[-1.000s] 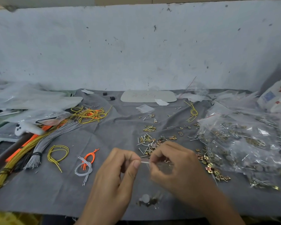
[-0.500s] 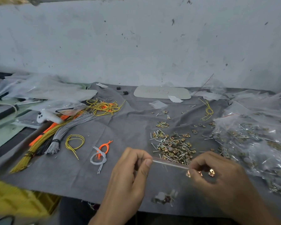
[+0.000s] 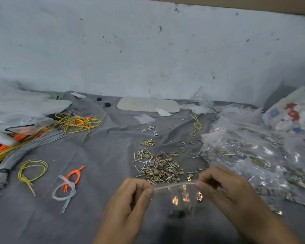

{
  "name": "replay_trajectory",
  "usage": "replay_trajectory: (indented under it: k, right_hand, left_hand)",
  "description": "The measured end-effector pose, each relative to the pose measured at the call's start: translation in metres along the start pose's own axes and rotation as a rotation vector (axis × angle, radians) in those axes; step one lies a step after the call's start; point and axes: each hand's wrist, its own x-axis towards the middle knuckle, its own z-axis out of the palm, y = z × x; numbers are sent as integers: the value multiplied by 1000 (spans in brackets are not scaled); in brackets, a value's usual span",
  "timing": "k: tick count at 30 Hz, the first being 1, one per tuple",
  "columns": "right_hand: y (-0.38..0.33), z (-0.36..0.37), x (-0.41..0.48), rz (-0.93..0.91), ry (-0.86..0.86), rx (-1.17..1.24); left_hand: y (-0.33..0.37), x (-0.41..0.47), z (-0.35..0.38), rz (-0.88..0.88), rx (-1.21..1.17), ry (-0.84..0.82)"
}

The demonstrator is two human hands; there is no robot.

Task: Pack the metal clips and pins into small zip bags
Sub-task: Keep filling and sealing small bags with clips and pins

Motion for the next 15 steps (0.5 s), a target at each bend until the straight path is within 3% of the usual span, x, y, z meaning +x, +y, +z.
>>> replay_trajectory:
  k: [5, 11, 15]
  right_hand:
    - [52, -48, 23, 177, 120, 45]
    - [129, -128, 73, 369, 475, 100]
    - [184, -171, 98, 441, 609, -200]
  left_hand:
    - [-33, 13, 2, -104, 27, 43]
    - [-98, 16, -17, -317, 166, 78]
    - [-119, 14, -27, -374, 192, 130]
